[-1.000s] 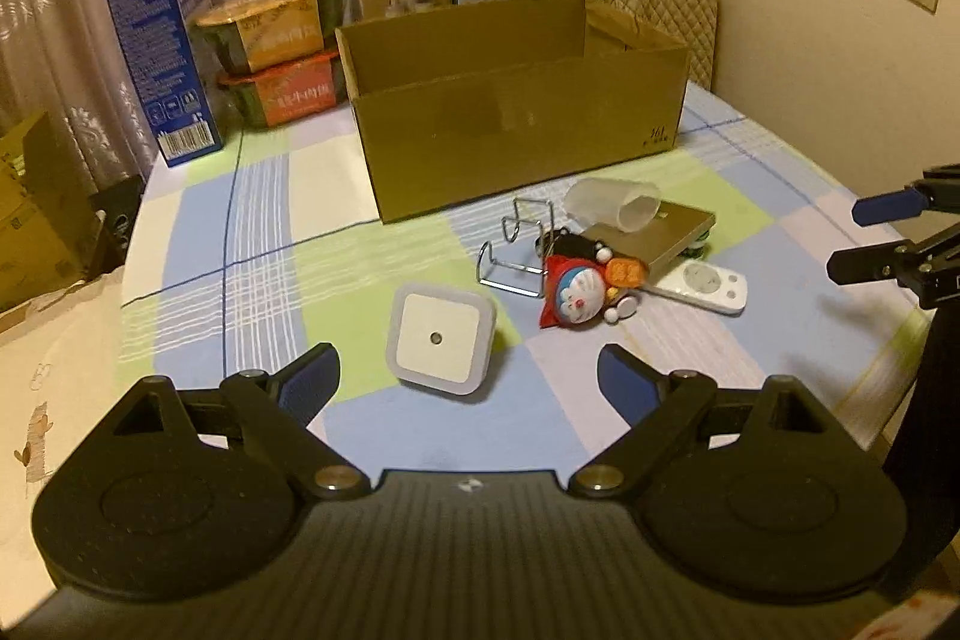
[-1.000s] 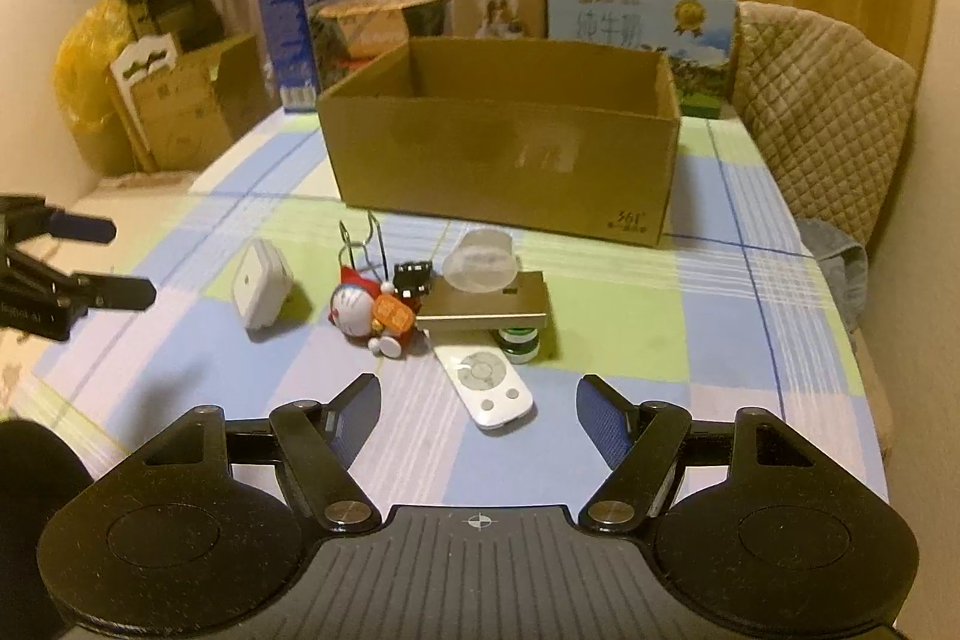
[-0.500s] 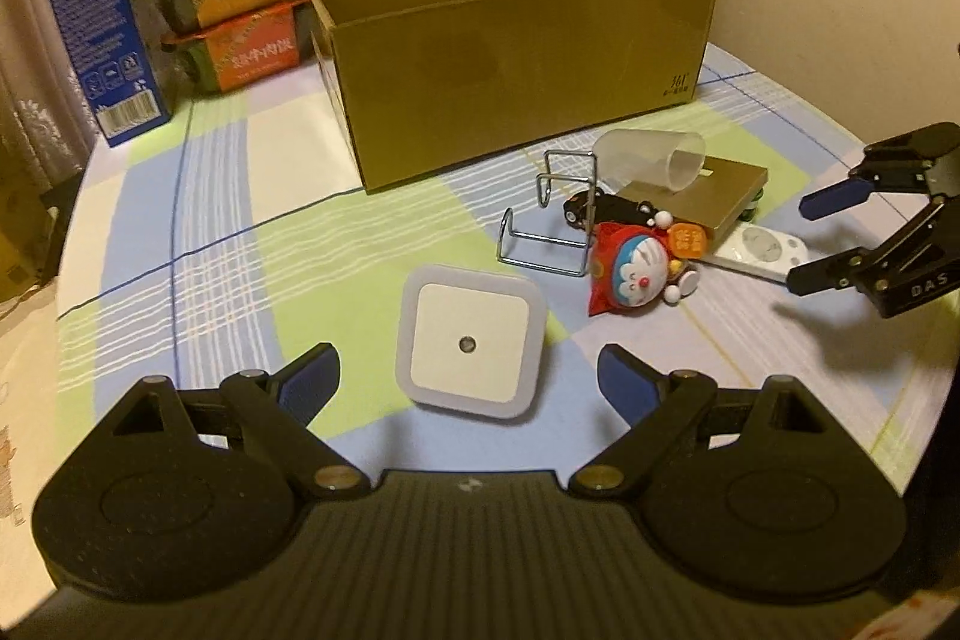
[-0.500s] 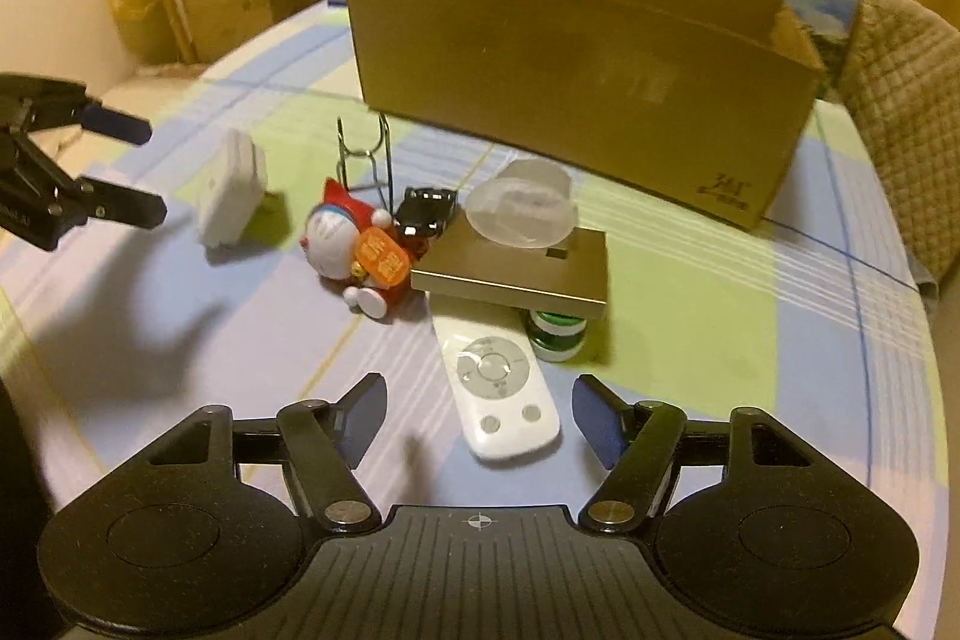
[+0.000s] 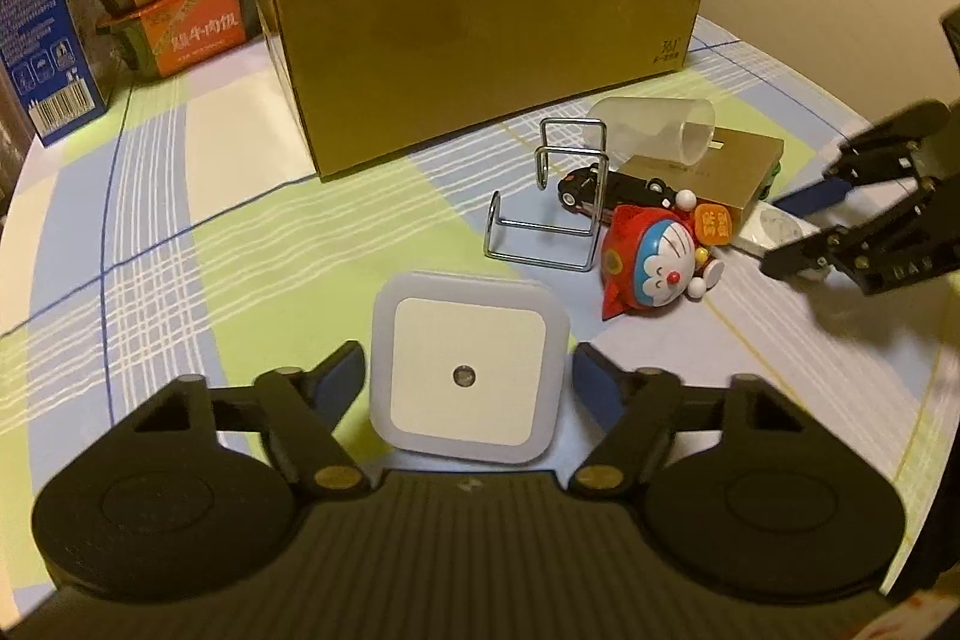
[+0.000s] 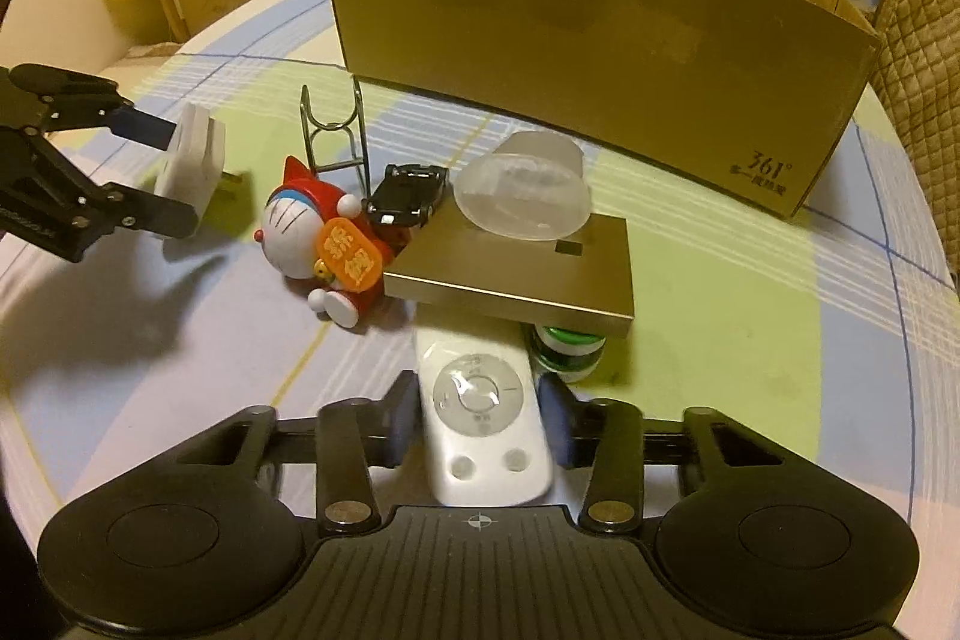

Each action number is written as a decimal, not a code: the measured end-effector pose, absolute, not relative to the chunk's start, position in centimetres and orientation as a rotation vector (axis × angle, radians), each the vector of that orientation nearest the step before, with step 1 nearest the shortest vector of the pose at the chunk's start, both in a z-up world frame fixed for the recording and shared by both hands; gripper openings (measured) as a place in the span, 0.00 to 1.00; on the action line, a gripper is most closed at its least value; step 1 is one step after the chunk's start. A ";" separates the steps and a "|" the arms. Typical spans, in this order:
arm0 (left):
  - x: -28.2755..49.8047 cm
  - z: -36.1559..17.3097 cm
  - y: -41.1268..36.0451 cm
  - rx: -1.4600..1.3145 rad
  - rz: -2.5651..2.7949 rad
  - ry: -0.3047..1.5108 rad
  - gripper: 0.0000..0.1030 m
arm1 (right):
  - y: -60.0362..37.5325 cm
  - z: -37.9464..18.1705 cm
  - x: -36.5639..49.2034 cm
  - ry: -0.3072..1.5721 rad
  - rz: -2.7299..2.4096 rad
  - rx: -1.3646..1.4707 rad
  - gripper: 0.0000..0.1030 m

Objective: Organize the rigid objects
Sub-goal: 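Grasp the white square night light with the left tool while the right tool grasps the white Midea remote, then carry the night light and remote into the cardboard box and open both tools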

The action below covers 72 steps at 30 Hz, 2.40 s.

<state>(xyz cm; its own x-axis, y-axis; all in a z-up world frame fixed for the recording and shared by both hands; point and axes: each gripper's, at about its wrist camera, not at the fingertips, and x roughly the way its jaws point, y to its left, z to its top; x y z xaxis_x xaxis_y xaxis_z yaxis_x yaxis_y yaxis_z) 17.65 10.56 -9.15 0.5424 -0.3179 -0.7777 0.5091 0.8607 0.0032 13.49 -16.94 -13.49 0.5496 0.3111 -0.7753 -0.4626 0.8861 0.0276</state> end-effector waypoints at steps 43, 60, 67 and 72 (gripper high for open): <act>14.6 2.8 6.8 0.117 -0.351 0.829 0.59 | -19.6 -3.2 7.4 0.725 0.316 -0.033 0.36; 24.5 9.9 1.4 0.099 -0.391 0.754 0.59 | -23.1 7.0 19.4 0.614 0.292 0.021 0.36; 30.1 9.3 1.2 0.116 -0.339 0.761 0.59 | -23.1 6.5 26.2 0.641 0.258 0.033 0.36; 33.1 7.3 1.4 0.118 -0.310 0.778 0.59 | -22.2 4.1 29.5 0.691 0.249 0.024 0.36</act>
<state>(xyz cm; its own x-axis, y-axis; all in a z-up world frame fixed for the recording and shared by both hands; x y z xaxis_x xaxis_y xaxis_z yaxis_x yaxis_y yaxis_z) 33.08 1.41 7.31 0.6699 -0.2315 -0.7055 0.3179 0.9481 -0.0093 29.54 -22.18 4.12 0.7421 0.2347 -0.6278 -0.2192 0.9702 0.1037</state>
